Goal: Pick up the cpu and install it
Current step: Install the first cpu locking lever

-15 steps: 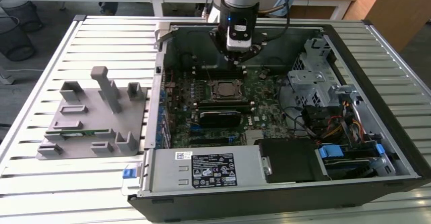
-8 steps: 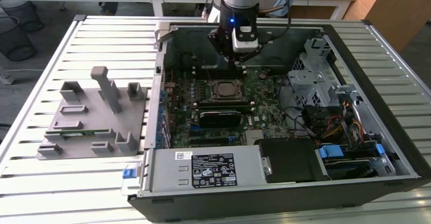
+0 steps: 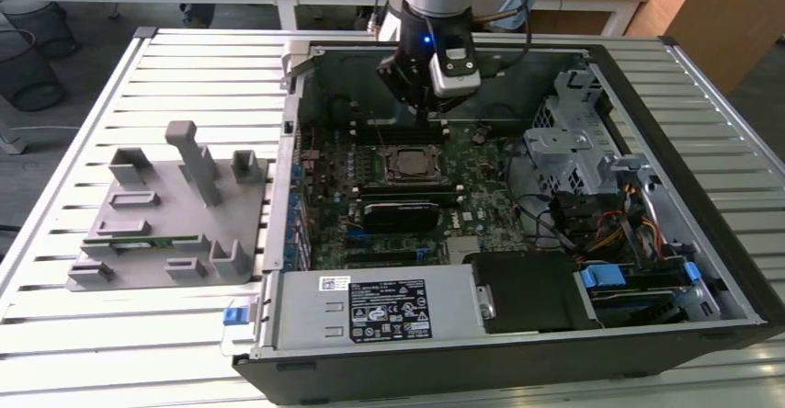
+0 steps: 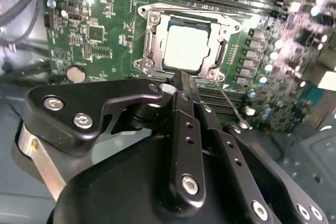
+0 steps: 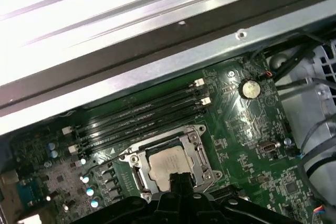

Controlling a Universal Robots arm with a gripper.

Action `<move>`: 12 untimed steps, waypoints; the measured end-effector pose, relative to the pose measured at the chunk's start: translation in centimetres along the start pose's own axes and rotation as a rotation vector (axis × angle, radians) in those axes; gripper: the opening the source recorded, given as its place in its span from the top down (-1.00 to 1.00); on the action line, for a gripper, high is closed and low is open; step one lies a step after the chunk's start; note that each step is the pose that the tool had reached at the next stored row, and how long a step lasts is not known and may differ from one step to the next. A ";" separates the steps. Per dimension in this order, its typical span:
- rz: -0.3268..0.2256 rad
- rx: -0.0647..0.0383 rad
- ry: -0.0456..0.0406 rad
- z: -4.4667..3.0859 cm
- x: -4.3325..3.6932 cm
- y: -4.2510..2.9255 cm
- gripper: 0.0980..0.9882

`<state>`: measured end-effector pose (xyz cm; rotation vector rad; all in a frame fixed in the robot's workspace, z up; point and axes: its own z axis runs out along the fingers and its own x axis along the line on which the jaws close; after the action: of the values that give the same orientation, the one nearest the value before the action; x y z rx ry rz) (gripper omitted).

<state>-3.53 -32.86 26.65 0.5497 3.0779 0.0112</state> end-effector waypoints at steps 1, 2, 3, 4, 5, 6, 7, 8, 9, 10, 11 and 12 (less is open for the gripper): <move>-0.018 0.000 0.0002 0.02 0.00 0.00 0.98; -0.036 0.000 0.0004 0.04 0.00 0.00 0.98; -0.054 -0.001 0.0005 0.06 0.00 0.00 0.98; -0.074 -0.001 0.0007 0.08 0.00 0.00 0.98; -0.092 -0.001 0.0008 0.10 0.00 0.00 0.98; -0.110 -0.001 0.0011 0.12 0.00 0.00 0.98; -0.128 -0.002 0.0012 0.13 0.00 0.00 0.98; -0.146 -0.002 0.0014 0.16 0.00 0.00 0.98; -0.163 -0.002 0.0016 0.17 0.00 0.00 0.98; -0.182 -0.002 0.0017 0.19 0.00 0.00 0.98; -0.200 -0.003 0.0019 0.21 0.00 0.00 0.98; -0.219 -0.003 0.0021 0.23 0.00 0.00 0.98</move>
<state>-3.53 -32.86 26.42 0.2108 3.1203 0.0137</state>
